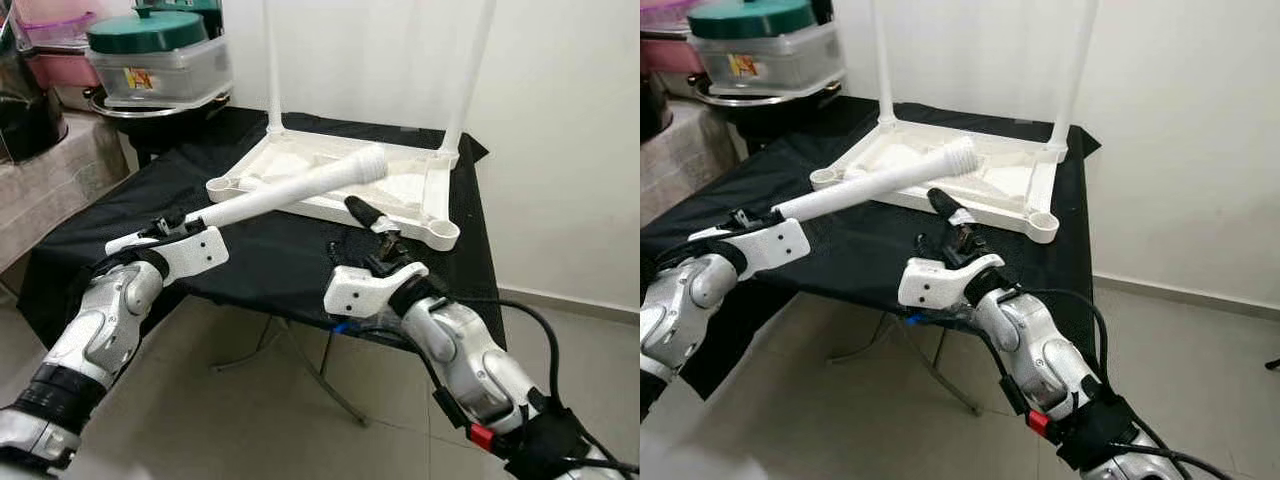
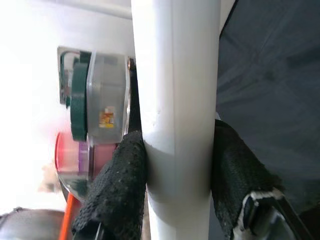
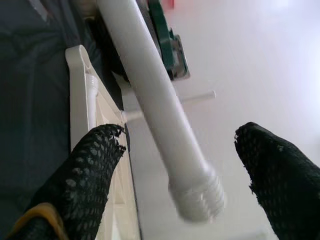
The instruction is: Building children table
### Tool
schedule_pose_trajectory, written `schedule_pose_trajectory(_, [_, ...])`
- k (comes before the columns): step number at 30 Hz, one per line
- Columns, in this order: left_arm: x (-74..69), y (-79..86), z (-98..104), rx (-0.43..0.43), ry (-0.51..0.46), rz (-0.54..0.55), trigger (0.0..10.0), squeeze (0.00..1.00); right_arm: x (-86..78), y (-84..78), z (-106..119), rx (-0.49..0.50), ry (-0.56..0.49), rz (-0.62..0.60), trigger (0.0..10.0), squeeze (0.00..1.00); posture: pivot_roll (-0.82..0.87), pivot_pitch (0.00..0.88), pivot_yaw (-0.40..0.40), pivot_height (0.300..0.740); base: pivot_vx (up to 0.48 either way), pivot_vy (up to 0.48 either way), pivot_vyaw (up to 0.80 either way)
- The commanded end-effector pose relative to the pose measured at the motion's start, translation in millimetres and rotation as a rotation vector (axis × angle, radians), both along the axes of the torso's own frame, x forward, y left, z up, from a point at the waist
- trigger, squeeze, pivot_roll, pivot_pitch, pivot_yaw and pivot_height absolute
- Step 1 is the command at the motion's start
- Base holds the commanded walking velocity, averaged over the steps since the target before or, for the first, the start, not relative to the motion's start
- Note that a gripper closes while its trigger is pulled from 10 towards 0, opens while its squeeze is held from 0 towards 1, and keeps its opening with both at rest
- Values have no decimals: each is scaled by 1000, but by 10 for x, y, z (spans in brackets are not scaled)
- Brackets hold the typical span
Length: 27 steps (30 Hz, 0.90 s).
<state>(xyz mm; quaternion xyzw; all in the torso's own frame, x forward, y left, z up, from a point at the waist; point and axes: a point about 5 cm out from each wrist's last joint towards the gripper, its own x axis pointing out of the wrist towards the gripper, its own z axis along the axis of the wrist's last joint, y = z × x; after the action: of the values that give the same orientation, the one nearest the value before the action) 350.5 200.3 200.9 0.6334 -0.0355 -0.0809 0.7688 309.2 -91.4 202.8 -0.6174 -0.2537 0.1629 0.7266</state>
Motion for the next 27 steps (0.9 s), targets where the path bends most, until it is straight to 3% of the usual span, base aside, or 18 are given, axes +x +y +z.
schedule_pose_trajectory(1, [21, -39, 24, 51, -3, -28, 10000, 0, 42, 35, 34, -35, -14, -6, 10000, 0, 56, 30, -20, 740, 0, 0, 0])
schedule_pose_trajectory(2, [53, -128, 14, 78, 2, -61, 10000, 0, 134, 68, 17, -84, 4, -26, 10000, 0, 52, 31, -19, 740, 0, 0, 0])
schedule_pose_trajectory(12, [107, -418, 28, 148, -15, -160, 10000, 0, 387, 106, -123, -219, 76, -104, 10000, 0, 63, 31, -30, 740, 0, 0, 0])
schedule_pose_trajectory(27, [45, -722, 41, 150, -20, -264, 10000, 0, 650, 143, -138, -237, 107, -206, 10000, 0, 64, 38, -36, 740, 0, 0, 0])
